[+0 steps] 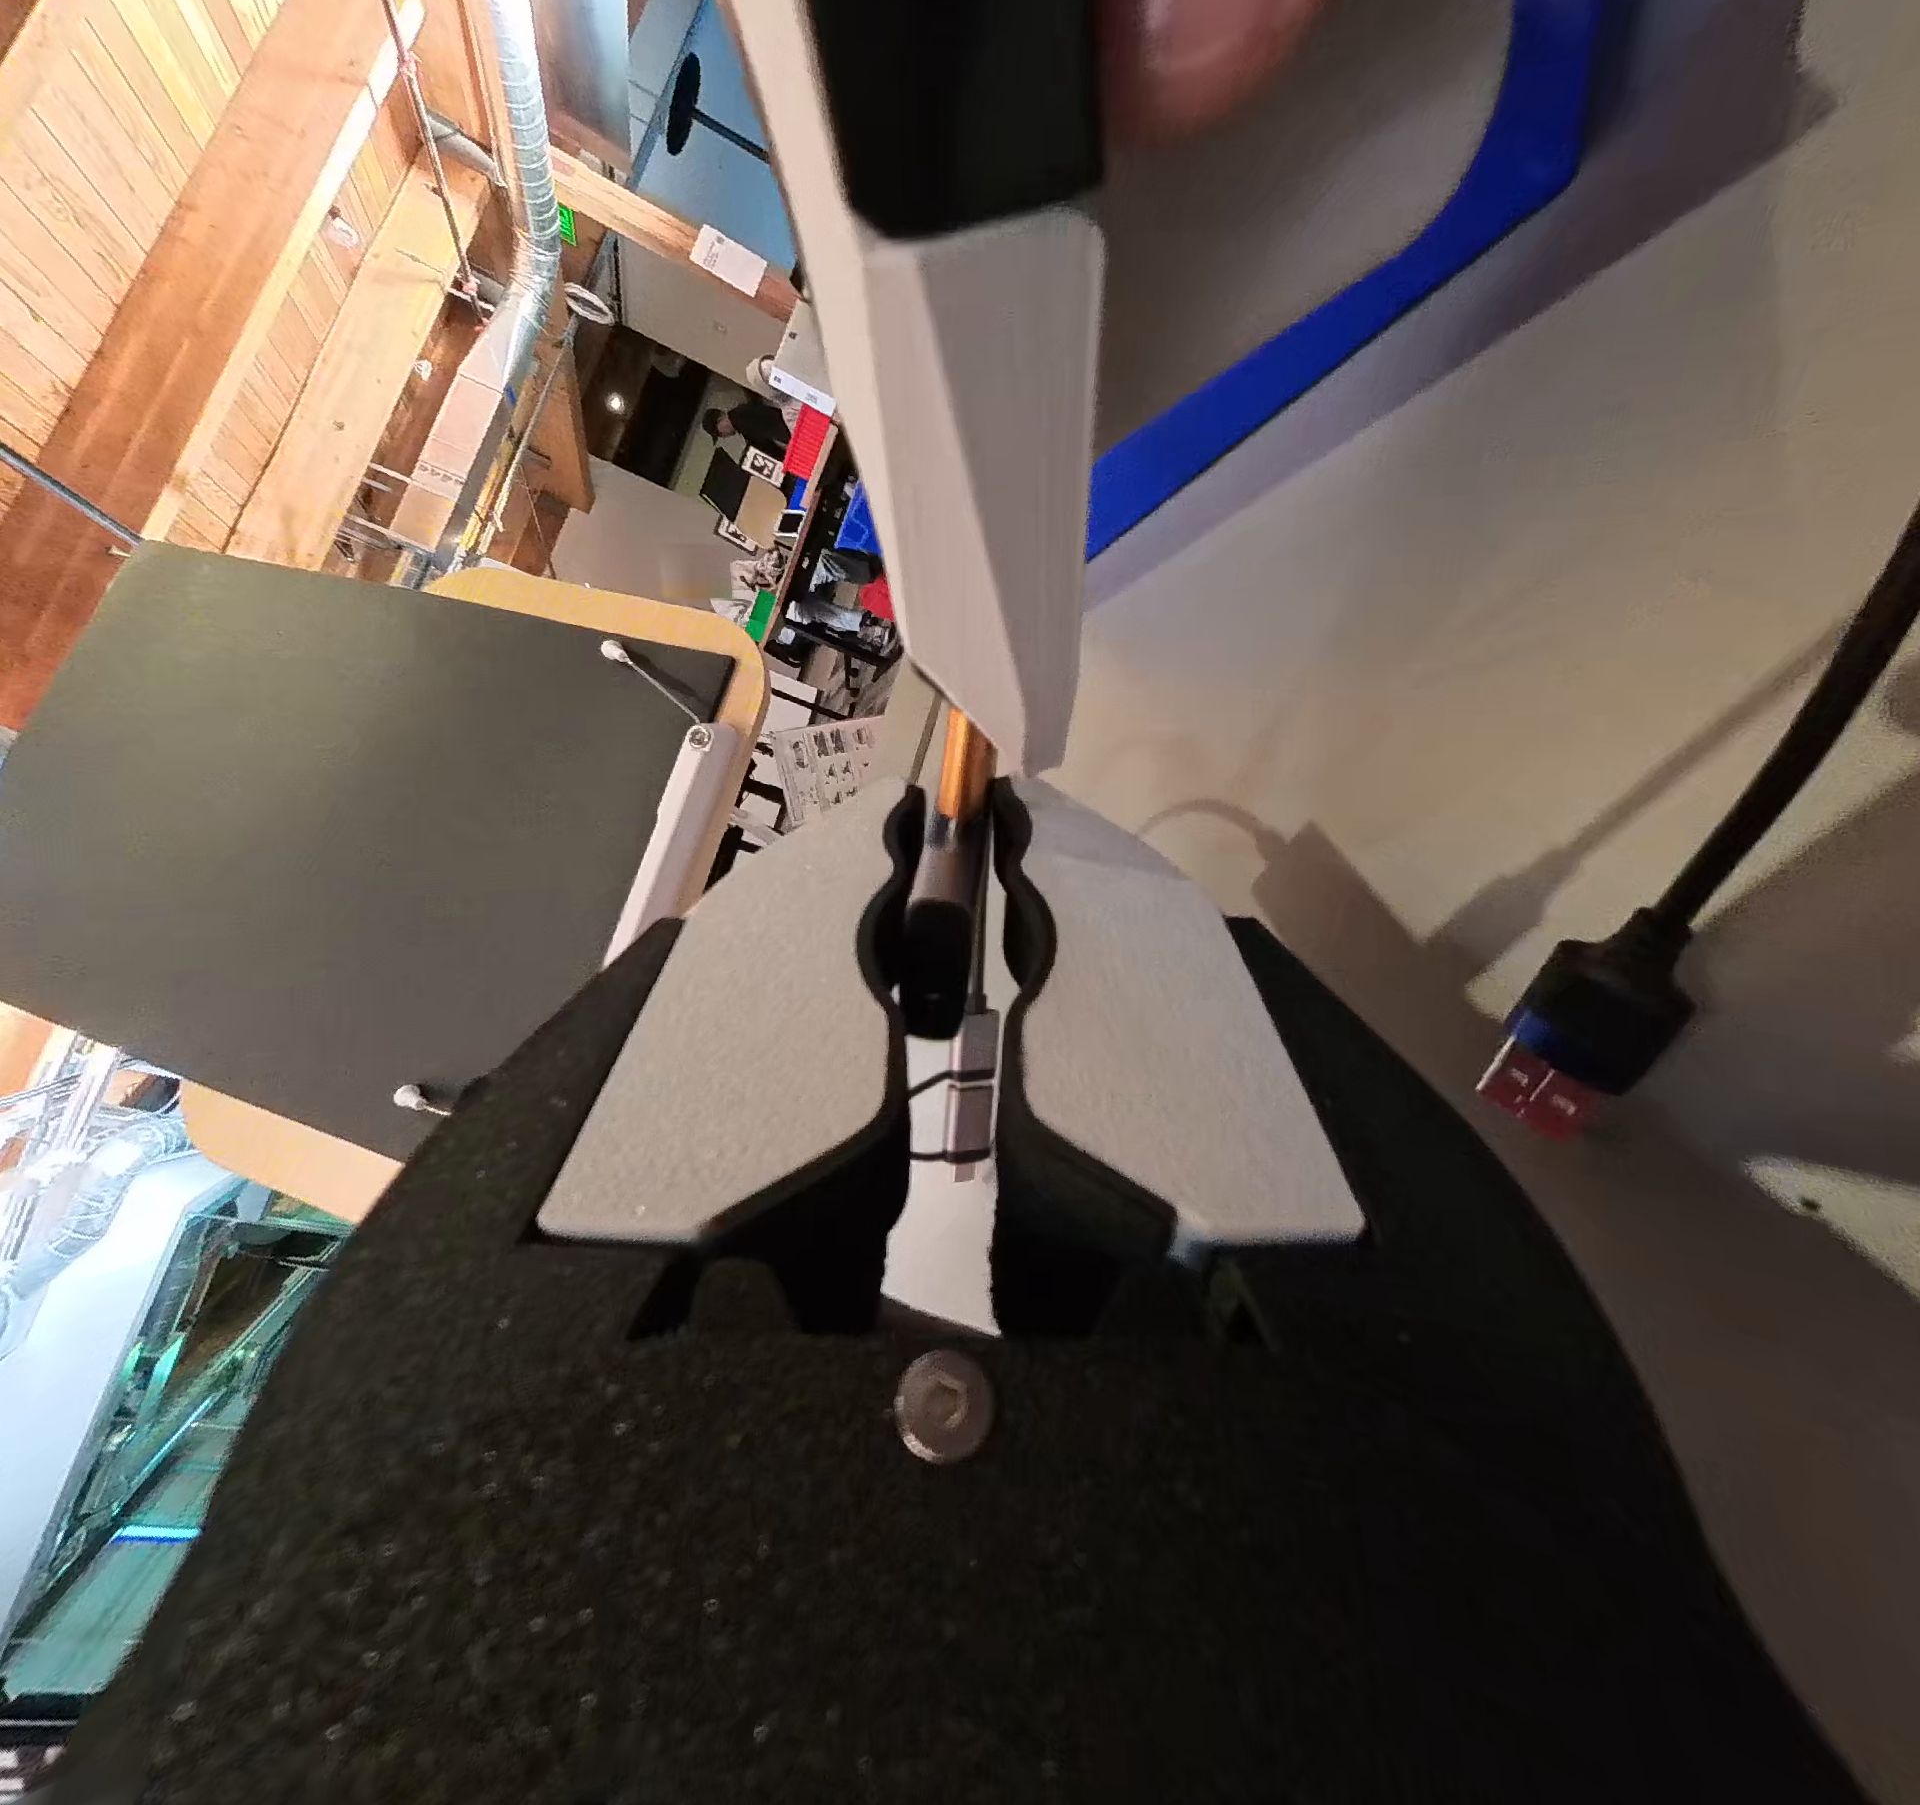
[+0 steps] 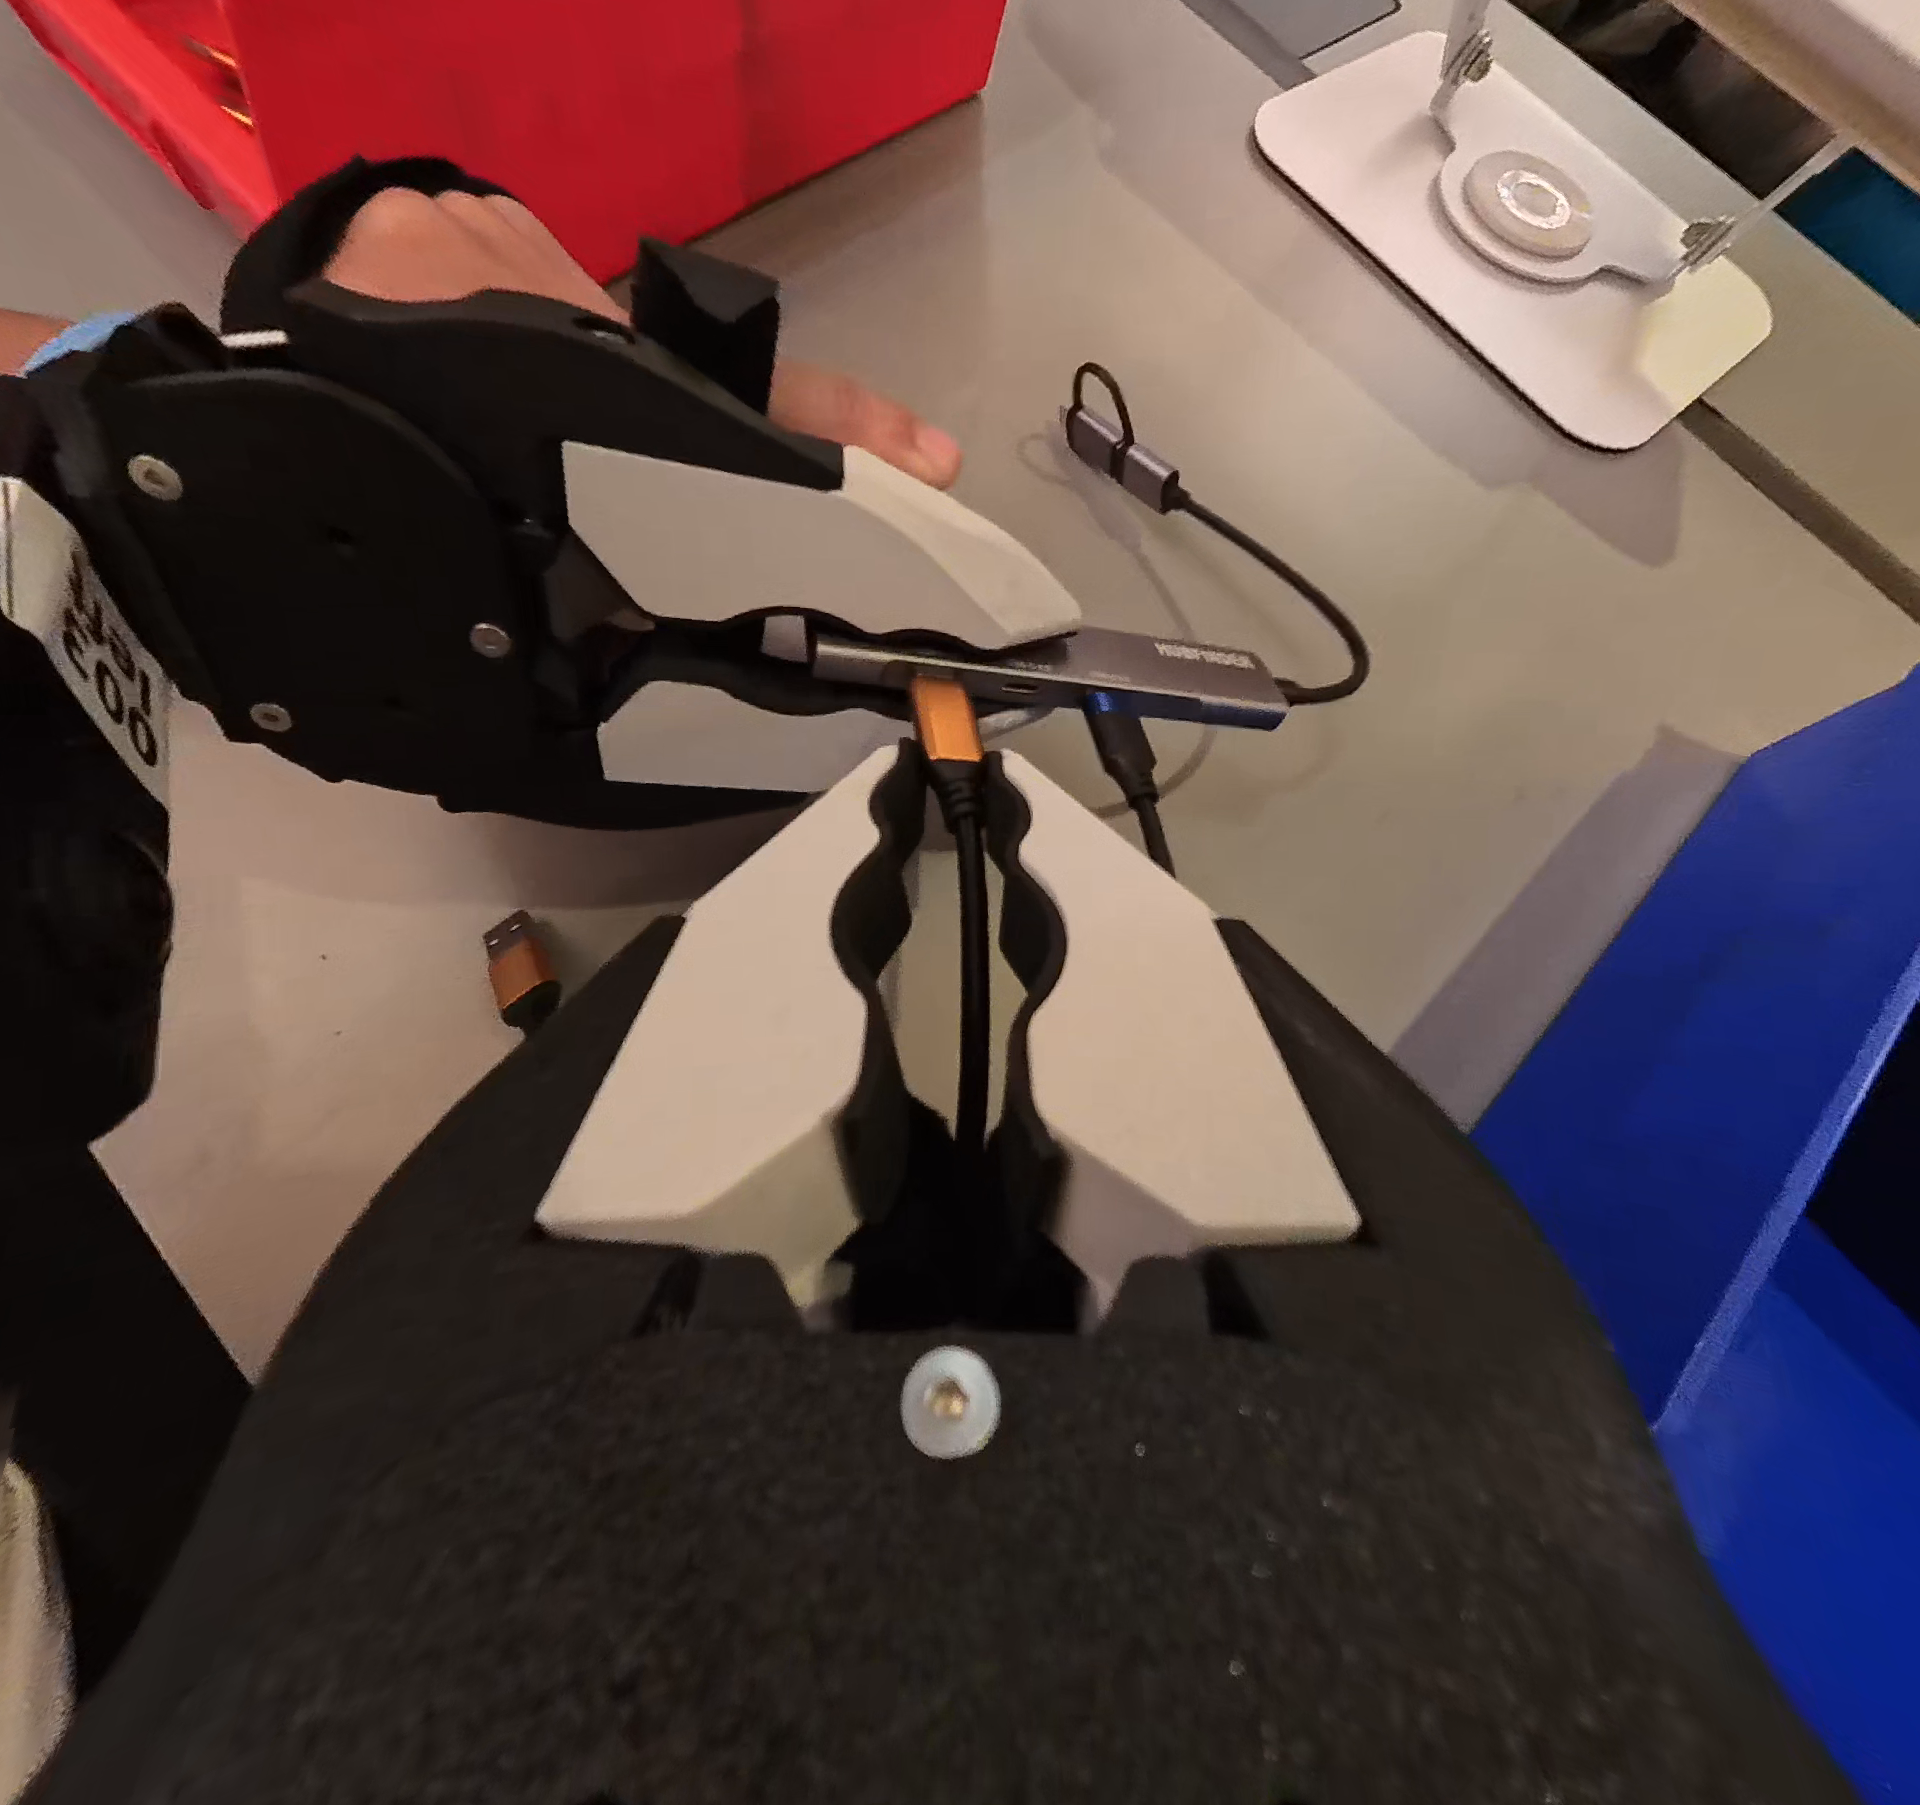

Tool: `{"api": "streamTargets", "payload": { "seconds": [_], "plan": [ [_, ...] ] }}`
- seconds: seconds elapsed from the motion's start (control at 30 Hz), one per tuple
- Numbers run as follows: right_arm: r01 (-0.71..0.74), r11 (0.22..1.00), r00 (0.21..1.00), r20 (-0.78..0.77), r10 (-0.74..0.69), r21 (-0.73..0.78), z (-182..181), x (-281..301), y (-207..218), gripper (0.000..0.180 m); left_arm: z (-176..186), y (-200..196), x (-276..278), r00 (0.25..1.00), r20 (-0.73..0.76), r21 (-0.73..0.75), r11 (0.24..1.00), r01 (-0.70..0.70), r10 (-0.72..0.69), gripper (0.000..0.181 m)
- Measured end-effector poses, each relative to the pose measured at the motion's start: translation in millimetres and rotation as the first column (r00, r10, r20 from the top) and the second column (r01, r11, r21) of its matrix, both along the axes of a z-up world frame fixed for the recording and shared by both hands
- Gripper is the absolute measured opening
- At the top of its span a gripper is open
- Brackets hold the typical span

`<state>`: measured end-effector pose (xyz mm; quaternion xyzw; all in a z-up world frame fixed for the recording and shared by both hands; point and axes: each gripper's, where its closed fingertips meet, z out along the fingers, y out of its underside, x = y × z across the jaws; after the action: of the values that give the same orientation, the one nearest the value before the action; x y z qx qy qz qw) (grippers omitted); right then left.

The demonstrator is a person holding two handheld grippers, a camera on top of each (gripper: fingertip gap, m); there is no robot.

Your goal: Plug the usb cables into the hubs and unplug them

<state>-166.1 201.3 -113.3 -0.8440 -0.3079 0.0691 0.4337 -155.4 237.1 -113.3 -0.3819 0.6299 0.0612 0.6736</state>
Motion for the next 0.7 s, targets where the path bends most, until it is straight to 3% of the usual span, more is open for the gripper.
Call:
{"api": "streamTargets", "payload": {
  "seconds": [0.17, 0.4, 0.7],
  "plan": [
    [-0.018, 1.0, 0.999, 0.029, 0.018, 0.01, -2.0, -0.1, -0.7, 0.01, -2.7, -1.2, -0.3, 1.0, -0.024, 0.017, 1.0, 0.012, -0.012, 0.009],
    [-0.073, 0.997, 0.989, -0.128, 0.072, -0.002, 11.1, -2.7, -4.6, 0.011, 0.3, -1.8, -0.6, 1.0, -0.01, 0.031, 0.999, 0.03, -0.029, 0.009],
    [-0.089, 0.996, 0.988, -0.127, 0.092, 0.032, 10.4, -4.9, -3.8, 0.011, -1.3, -2.5, -1.6, 1.0, -0.014, -0.006, 1.0, 0.028, -0.028, 0.009]
  ]
}}
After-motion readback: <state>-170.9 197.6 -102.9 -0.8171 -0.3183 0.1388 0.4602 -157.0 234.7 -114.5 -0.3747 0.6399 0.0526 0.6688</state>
